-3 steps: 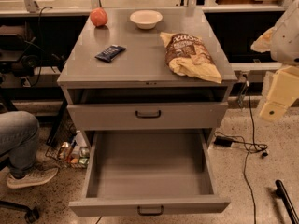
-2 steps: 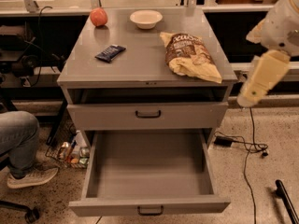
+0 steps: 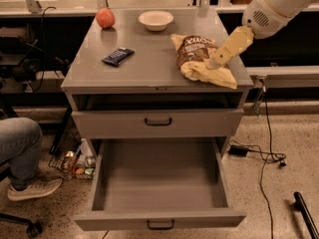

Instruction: Place brown chip bag into middle drawer

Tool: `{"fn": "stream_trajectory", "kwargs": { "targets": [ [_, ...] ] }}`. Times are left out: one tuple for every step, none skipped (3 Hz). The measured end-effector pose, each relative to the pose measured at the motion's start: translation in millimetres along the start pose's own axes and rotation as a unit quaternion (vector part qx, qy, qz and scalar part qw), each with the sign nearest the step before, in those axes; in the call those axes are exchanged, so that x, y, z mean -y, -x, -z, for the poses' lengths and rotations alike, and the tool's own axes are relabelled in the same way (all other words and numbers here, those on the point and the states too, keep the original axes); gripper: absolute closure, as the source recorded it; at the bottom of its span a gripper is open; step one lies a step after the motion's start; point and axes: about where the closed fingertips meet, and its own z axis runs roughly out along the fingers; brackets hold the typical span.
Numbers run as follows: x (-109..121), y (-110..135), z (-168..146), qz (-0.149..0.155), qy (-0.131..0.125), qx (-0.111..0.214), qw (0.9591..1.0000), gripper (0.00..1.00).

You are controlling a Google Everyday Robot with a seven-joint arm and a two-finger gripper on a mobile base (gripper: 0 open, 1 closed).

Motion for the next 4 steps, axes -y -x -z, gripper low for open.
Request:
{"fn": "stream_trajectory", "kwargs": {
  "targets": [
    [3, 1, -6, -0.019, 0.002, 0.000, 0.9998, 0.00],
    [9, 13, -35, -0.062, 0.007, 0.004, 0.9981, 0.00],
    [18, 27, -61, -0.152, 0.012, 0.003, 0.9884, 0.00],
    [20, 39, -85, -0.230, 0.010, -0.010, 0.9731, 0.00]
  ]
}}
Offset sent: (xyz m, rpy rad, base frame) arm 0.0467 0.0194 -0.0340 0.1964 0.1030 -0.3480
